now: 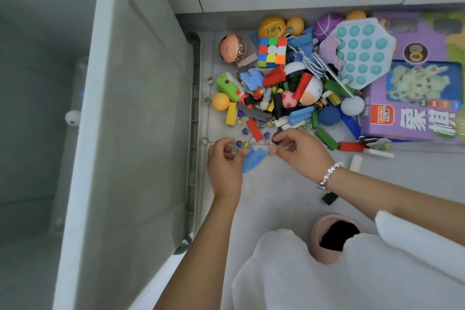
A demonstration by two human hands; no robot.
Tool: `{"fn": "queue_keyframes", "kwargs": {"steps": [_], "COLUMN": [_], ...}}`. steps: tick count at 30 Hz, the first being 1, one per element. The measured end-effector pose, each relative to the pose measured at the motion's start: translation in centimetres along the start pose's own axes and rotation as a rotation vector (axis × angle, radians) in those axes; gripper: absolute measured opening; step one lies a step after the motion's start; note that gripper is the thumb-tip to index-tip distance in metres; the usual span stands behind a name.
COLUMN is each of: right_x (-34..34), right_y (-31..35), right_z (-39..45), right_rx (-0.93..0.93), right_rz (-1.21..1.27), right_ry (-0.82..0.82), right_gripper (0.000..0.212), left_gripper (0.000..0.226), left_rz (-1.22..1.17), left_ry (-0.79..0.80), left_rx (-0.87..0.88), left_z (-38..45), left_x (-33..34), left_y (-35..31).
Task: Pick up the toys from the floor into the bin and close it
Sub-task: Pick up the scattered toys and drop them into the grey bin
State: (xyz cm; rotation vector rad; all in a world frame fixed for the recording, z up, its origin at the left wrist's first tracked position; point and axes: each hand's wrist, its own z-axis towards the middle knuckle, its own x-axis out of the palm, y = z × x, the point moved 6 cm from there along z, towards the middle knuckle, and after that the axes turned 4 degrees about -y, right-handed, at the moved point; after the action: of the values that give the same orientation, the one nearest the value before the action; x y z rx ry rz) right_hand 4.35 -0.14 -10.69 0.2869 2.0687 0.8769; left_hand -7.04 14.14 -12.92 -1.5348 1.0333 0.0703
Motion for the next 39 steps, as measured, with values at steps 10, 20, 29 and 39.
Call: {"fn": "queue_keyframes", "kwargs": {"steps": [10,20,29,39], "right_x": [0.2,0.4,0.6,3.0], "right_y": [-1.1,-1.6,-0.9,1.1], "right_z": [0.0,0.3,0.1,-1.3], "right_rx": [0.039,0.077,0.097,0.757], "right_rz": [-0.021,-0.005,0.04,1.374], "right_ry": [0.014,0.006,0.035,0.342], "right_gripper": [0.028,0.03,0.02,0.037], "left_gripper": [0.028,0.021,0.022,0.03], "left_rz": [0.162,0.192,0.196,0.016], "left_ry": [0.079,0.11,0.099,0.422], "left_rx": [0.118,0.185,0.106,0.212], "left_z": [1.3,1.5,1.5,-2.1], "left_x": [1.4,2.0,1.5,1.5], "left_y": [-0.7,-1.6,-1.6,-7.1]}}
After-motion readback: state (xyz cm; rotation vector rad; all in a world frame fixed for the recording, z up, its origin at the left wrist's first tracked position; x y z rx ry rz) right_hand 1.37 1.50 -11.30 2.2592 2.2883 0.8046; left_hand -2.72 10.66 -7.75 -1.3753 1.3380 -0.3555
